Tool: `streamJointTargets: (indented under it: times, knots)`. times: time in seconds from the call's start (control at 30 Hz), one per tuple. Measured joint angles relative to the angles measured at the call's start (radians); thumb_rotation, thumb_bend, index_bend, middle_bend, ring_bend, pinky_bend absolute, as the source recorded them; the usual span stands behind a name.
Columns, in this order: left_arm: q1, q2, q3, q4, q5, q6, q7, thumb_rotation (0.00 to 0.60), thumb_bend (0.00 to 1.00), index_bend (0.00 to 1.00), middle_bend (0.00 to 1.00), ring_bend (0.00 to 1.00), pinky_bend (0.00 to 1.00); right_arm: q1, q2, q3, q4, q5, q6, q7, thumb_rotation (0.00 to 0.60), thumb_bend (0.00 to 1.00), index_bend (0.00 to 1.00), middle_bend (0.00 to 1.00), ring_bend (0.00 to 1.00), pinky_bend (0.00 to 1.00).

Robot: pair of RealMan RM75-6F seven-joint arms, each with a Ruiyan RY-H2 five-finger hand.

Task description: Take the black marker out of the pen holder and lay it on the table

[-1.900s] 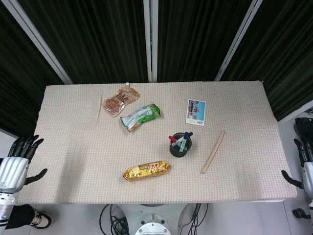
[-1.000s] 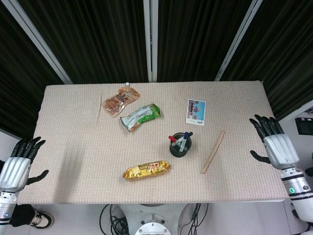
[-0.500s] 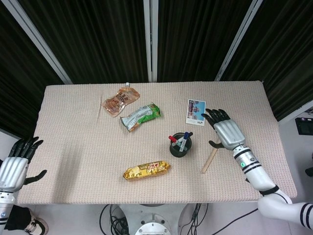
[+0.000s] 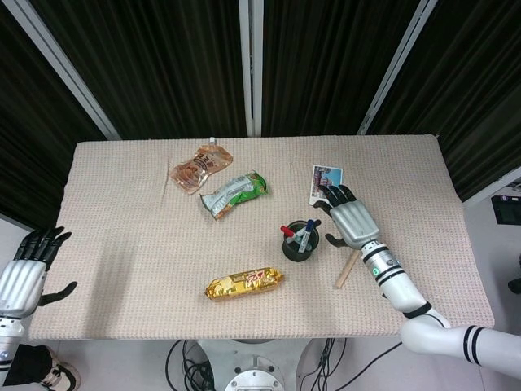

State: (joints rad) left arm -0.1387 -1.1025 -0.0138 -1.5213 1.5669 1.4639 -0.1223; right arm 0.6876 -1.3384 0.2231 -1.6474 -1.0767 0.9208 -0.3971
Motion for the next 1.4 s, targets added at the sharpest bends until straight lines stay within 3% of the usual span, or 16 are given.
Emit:
streamJointTargets:
  times: [0.3, 1.4]
  knots:
    - [-0.002, -0.003, 0.000, 0.016, -0.011, -0.013, -0.014, 0.600, 0.18, 0.12, 0.06, 0.00, 0.05, 0.020, -0.032, -0.005, 0.020, 0.019, 0.016, 0.011, 0.600, 0.30, 0.34, 0.04, 0.00, 0.00]
    - [0.001, -0.002, 0.001, 0.031, -0.017, -0.011, -0.029, 0.600, 0.18, 0.12, 0.06, 0.00, 0.05, 0.047, -0.079, -0.023, 0.059, 0.026, 0.053, 0.036, 0.600, 0.34, 0.51, 0.06, 0.00, 0.00]
